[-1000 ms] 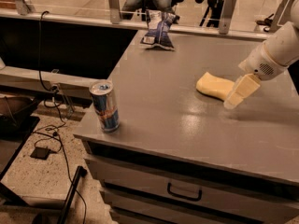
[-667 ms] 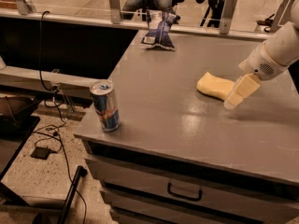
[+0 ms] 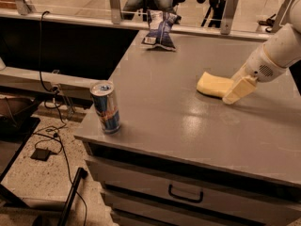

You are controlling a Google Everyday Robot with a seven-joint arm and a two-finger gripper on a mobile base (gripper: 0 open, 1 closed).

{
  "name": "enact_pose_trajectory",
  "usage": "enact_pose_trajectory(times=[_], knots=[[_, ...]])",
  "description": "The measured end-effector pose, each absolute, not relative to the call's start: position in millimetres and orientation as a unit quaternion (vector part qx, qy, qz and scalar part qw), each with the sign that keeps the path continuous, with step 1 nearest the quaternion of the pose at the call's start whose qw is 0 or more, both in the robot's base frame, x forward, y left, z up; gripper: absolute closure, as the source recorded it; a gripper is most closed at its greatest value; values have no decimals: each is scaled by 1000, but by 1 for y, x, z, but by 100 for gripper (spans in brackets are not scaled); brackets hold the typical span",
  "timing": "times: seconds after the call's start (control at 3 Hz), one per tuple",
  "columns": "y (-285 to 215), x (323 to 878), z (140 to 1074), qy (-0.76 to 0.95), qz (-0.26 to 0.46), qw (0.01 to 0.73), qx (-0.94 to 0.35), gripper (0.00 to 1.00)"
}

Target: Pick sponge

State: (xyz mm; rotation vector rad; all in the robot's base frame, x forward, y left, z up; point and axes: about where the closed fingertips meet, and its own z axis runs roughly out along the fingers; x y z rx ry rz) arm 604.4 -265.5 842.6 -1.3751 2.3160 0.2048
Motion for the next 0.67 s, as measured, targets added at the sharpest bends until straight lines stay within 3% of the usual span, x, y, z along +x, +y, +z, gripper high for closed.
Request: enact_pose_trajectory(times=[0.33, 0.67], knots=[[-264, 605, 841, 836, 75, 217, -498, 62], [-261, 605, 842, 835, 81, 219, -499, 94]])
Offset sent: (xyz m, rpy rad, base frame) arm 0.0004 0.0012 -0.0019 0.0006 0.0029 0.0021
